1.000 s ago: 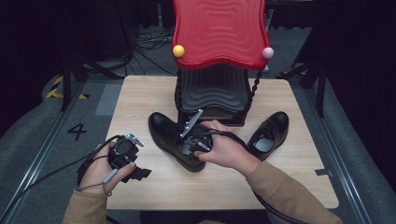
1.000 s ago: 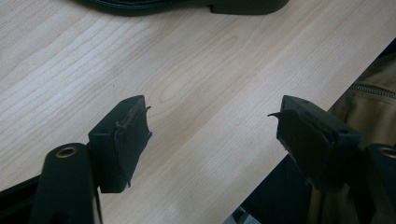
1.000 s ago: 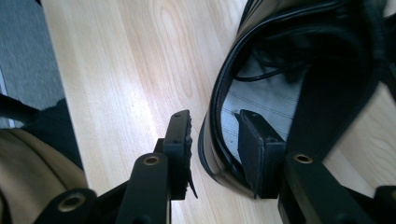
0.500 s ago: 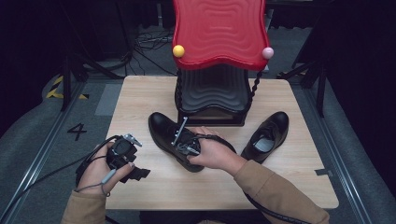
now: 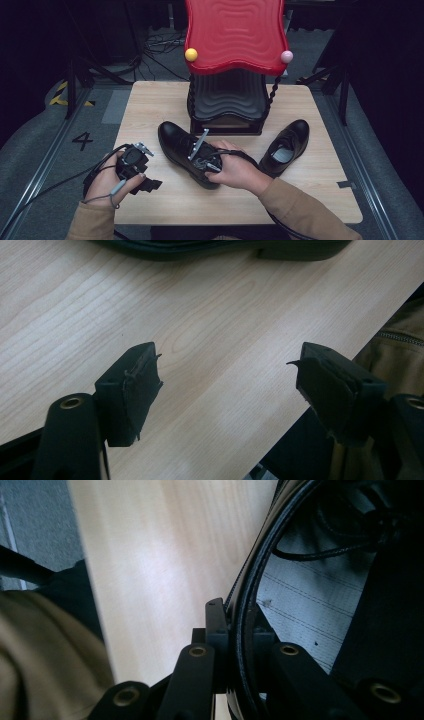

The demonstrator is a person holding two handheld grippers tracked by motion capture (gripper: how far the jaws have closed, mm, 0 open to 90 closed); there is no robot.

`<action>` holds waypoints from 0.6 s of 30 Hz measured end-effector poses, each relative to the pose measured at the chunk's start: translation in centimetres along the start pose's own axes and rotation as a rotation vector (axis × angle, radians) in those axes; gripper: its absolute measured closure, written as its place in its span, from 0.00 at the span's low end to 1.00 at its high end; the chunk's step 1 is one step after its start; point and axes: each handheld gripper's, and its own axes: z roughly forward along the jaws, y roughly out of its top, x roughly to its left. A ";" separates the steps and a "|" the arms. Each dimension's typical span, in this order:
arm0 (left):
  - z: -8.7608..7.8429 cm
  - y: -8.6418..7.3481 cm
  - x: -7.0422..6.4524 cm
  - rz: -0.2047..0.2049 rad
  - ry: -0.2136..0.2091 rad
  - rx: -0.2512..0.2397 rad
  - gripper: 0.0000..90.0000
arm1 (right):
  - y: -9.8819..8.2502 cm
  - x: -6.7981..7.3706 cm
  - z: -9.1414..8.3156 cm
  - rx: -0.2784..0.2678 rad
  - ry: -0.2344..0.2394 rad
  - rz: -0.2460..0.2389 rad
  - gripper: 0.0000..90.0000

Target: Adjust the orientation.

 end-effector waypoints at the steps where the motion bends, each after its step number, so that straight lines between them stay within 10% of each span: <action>1: 0.0 0.1 0.0 0.000 0.001 -0.001 0.28 | -0.3 0.3 -0.4 -0.004 0.001 0.008 0.95; 18: 1.0 2.1 -0.3 0.046 -0.017 0.019 0.28 | -9.5 2.9 -4.5 -0.043 -0.054 0.169 0.92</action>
